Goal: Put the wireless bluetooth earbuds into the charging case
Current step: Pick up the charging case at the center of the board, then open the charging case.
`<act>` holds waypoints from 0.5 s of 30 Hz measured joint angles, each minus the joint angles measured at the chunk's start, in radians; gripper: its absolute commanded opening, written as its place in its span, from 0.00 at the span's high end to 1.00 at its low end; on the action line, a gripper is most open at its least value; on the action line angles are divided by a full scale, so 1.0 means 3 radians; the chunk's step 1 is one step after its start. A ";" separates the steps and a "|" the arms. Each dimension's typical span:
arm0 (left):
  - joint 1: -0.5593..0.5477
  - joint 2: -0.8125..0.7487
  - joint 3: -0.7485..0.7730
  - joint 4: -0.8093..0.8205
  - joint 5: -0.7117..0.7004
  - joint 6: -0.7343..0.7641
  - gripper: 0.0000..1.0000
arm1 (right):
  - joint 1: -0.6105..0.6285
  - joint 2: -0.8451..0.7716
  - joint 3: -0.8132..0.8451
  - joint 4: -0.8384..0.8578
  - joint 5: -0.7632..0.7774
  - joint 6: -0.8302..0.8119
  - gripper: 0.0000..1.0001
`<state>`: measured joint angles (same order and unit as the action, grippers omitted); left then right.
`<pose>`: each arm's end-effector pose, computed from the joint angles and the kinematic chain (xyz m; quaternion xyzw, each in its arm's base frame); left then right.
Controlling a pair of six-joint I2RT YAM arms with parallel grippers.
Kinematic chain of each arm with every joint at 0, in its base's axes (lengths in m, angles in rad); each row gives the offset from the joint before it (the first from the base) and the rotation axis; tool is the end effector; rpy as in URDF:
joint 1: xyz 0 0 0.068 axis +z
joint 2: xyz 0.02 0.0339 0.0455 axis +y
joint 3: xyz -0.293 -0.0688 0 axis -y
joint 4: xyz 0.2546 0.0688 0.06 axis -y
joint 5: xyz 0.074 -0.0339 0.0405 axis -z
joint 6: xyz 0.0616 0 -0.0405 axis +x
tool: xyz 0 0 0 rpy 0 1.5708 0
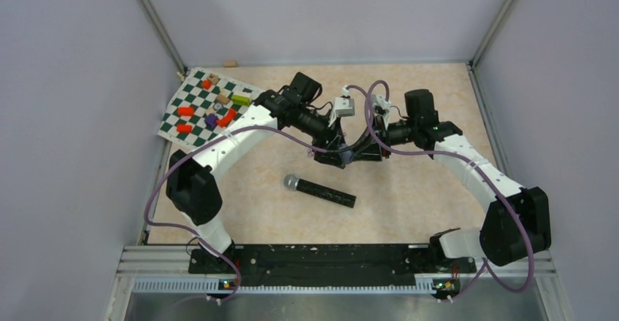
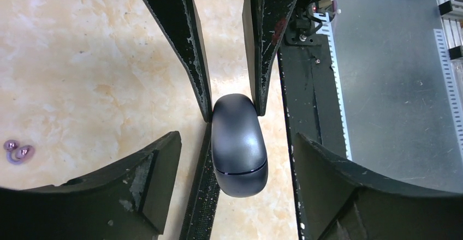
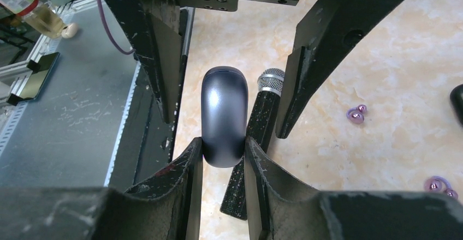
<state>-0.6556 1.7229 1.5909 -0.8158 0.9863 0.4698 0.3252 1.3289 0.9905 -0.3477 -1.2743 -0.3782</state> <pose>0.2760 -0.2771 0.3414 0.5700 0.6318 -0.4737 0.2270 0.2475 0.1456 0.3118 -0.4893 0.5942 0.5283 0.3582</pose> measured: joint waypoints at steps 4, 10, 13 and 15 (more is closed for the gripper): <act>0.0000 0.0000 0.0001 0.0000 -0.0028 -0.0001 0.14 | -0.0009 0.0000 0.0000 0.0001 0.0001 0.0004 0.82; 0.0038 -0.0001 0.0000 0.0046 -0.0015 -0.0075 0.15 | -0.0066 -0.0022 -0.0006 0.0172 0.0043 0.0202 0.83; 0.0076 -0.0001 0.0000 0.0128 0.0013 -0.0172 0.16 | -0.0094 -0.0100 -0.0055 0.0451 0.0109 0.0418 0.84; 0.0093 -0.0004 0.0000 0.0178 0.0018 -0.0210 0.18 | -0.0107 -0.0158 -0.0097 0.0632 0.0165 0.0562 0.84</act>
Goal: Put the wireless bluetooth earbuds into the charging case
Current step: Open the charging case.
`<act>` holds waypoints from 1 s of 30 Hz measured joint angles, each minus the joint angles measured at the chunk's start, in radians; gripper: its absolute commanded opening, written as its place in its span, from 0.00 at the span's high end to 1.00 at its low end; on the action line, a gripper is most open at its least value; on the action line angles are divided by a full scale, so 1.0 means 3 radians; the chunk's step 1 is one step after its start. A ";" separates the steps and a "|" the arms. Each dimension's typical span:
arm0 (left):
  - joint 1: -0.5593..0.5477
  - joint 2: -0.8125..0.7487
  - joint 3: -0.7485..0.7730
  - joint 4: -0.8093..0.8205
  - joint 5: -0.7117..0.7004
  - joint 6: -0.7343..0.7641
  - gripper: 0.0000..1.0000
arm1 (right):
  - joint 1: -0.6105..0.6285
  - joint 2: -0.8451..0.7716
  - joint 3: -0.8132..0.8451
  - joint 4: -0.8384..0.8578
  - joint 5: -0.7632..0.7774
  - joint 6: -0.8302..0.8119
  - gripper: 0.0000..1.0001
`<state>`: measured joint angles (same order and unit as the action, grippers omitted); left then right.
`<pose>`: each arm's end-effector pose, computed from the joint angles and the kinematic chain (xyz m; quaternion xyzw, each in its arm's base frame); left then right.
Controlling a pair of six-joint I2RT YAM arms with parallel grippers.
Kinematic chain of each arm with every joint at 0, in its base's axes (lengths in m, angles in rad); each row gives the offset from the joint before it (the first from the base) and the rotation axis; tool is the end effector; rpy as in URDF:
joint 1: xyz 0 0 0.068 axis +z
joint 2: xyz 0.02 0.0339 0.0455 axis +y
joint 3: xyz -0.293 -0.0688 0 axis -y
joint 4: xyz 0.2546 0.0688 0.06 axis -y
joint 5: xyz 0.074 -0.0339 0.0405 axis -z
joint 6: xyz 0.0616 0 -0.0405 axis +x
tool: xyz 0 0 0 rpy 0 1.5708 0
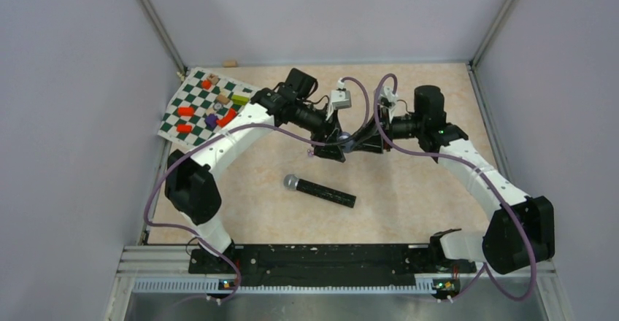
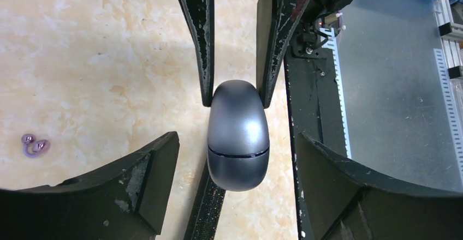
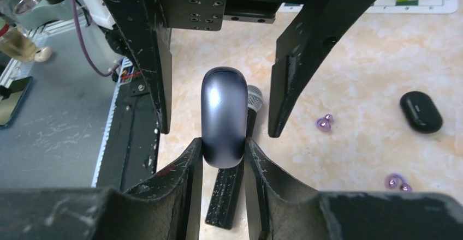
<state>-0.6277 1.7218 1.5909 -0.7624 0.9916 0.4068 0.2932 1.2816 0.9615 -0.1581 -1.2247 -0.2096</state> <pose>0.2869 -0.2719 0.3455 0.5476 0.6429 -0.4782 0.2411 0.2525 0.1368 0.3275 -0.4632 0.6029 0.5085 0.4042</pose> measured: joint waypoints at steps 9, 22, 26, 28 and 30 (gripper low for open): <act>0.0017 -0.0088 -0.0008 0.0128 0.0020 -0.0128 0.31 | -0.0006 -0.0018 -0.0041 0.0308 0.0086 0.0257 0.84; 0.0018 -0.0127 -0.0050 0.0219 0.0041 -0.0198 0.35 | -0.0010 -0.0022 -0.0108 0.0505 0.0112 0.0392 0.84; 0.0019 -0.0127 -0.0057 0.0248 0.0031 -0.0229 0.44 | -0.0020 -0.0048 -0.0173 0.0581 0.0128 0.0446 0.84; 0.0022 -0.0127 -0.0061 0.0276 0.0018 -0.0247 0.47 | -0.0028 -0.0056 -0.0173 0.0590 0.0123 0.0460 0.84; 0.0032 -0.0127 -0.0062 0.0303 0.0013 -0.0257 0.48 | -0.0028 -0.0061 -0.0173 0.0604 0.0116 0.0477 0.84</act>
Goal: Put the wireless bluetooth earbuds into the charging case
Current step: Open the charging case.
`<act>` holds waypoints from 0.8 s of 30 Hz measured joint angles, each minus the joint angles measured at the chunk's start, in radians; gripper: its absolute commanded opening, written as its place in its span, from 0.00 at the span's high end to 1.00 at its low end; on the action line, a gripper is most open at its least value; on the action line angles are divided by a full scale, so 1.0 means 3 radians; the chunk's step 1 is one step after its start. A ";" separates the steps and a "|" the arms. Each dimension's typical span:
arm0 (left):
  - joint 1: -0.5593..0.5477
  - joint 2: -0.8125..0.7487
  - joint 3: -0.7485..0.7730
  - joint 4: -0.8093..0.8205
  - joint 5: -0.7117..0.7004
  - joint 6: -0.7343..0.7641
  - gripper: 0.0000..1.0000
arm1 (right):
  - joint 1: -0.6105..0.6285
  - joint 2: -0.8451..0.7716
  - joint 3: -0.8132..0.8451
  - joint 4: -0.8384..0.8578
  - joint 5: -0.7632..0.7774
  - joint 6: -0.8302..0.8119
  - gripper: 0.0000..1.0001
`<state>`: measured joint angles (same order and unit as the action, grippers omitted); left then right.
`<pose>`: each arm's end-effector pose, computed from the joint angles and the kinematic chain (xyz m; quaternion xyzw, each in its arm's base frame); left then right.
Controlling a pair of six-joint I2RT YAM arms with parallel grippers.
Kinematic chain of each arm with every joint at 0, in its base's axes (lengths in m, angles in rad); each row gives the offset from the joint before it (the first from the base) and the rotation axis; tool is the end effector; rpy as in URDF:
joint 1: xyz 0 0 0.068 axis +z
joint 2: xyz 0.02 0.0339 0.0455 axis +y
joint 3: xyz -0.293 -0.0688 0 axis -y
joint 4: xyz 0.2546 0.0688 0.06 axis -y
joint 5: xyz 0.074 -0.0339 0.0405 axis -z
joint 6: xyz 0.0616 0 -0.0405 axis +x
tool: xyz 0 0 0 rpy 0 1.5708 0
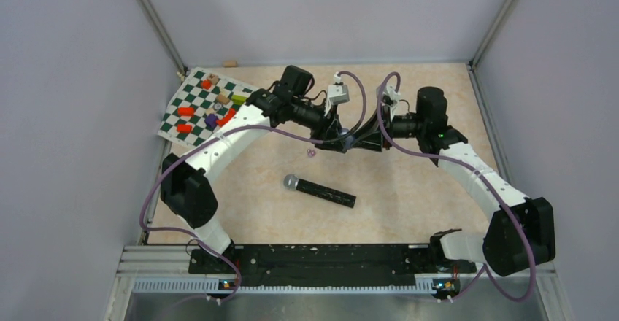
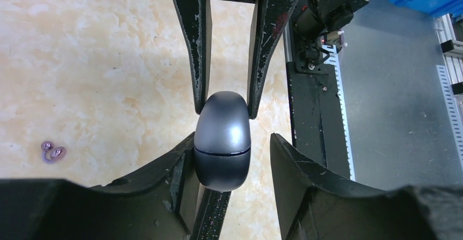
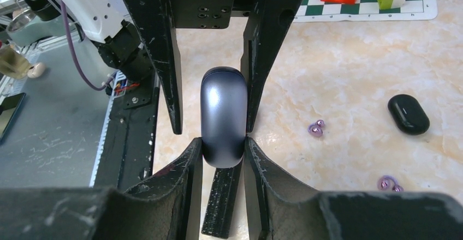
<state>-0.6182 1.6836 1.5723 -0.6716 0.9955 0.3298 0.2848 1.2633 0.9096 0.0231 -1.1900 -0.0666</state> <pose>0.2870 -0.2675 0.3602 0.5334 0.6383 -0.4848 0.2704 0.2551 0.1343 0.3294 -0.4385 0.6067 0.5058 0.4287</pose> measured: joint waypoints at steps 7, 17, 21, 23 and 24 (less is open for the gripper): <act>0.0010 0.0000 -0.0013 0.0092 -0.0005 -0.0048 0.47 | -0.0028 0.0000 -0.0015 0.0122 -0.0015 0.0123 0.84; 0.0010 -0.0017 -0.0019 0.0125 0.0005 -0.0072 0.40 | -0.0102 0.0000 -0.0066 0.0361 -0.0053 0.0407 0.84; 0.0013 -0.0025 -0.0019 0.0140 0.0004 -0.0112 0.43 | -0.0109 0.0000 -0.0066 0.0412 -0.0069 0.0450 0.84; 0.0018 -0.0025 -0.0019 0.0153 0.0003 -0.0146 0.44 | -0.0109 0.0000 -0.0066 0.0426 -0.0079 0.0465 0.84; 0.0019 -0.0027 -0.0022 0.0159 0.0001 -0.0161 0.44 | -0.0109 0.0000 -0.0066 0.0434 -0.0081 0.0472 0.84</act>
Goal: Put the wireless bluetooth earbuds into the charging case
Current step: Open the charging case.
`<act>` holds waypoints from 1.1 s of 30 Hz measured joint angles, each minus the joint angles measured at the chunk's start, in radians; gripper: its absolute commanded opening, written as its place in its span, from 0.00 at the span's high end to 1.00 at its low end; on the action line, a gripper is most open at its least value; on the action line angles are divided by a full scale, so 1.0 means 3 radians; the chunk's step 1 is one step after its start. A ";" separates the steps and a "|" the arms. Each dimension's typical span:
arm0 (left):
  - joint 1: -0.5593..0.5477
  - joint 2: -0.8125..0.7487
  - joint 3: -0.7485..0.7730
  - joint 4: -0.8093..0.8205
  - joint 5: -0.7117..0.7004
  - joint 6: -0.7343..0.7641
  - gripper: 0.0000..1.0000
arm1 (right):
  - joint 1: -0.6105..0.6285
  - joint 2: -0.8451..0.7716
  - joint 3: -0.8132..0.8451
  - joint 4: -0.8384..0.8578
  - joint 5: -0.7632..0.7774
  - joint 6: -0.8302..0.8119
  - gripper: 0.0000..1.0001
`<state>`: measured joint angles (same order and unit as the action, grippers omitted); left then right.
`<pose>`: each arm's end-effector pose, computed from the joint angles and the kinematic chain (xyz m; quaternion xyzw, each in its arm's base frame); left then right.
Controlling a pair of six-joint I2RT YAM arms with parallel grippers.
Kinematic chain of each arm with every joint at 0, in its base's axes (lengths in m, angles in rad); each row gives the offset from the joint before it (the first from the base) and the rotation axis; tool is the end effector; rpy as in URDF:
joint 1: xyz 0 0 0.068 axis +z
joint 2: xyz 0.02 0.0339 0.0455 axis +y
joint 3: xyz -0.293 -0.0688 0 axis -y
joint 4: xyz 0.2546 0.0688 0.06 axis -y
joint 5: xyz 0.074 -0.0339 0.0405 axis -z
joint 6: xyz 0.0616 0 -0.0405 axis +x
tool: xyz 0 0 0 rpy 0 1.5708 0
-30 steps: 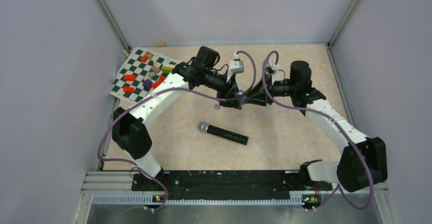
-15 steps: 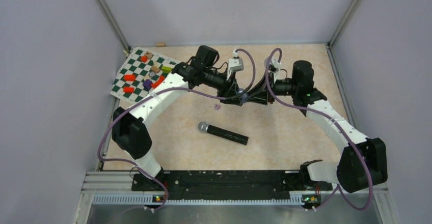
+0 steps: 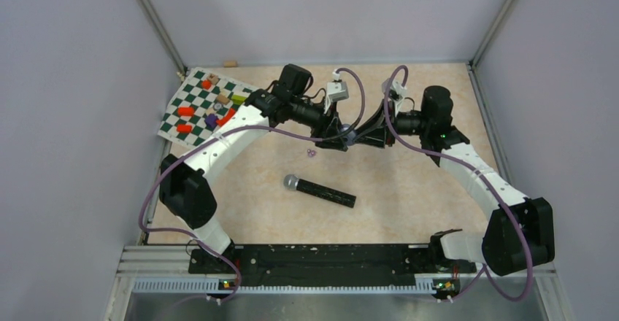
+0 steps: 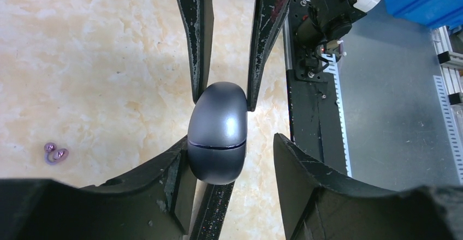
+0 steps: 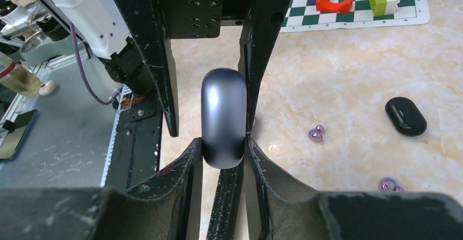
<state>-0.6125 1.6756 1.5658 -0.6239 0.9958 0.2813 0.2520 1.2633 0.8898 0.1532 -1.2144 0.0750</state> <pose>0.2895 -0.2666 0.3646 0.5220 0.6400 -0.4893 0.2803 0.2601 0.1266 0.3349 -0.4119 0.6070 0.5230 0.4340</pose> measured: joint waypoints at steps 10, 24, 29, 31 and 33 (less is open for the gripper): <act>0.0018 0.0000 -0.0058 0.0104 -0.0023 -0.0168 0.49 | -0.0006 0.0000 0.0000 0.0092 -0.0003 0.0051 0.84; 0.0027 0.0000 -0.0074 0.0158 -0.0008 -0.0248 0.51 | -0.0019 0.0006 0.0000 0.0126 -0.0023 0.0083 0.85; 0.0027 0.0000 -0.0074 0.0163 0.0008 -0.0264 0.51 | -0.0019 0.0009 -0.0001 0.0135 -0.0043 0.0092 0.84; 0.0027 -0.0001 -0.0074 0.0163 0.0008 -0.0278 0.51 | -0.0019 0.0014 -0.0001 0.0136 -0.0052 0.0106 0.84; 0.0027 -0.0001 -0.0074 0.0163 0.0008 -0.0298 0.49 | -0.0019 0.0025 -0.0001 0.0137 -0.0061 0.0114 0.84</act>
<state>-0.6044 1.6752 1.5436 -0.5751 0.9981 0.1921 0.2462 1.2709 0.8894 0.1944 -1.2327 0.1093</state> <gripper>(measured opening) 0.491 0.285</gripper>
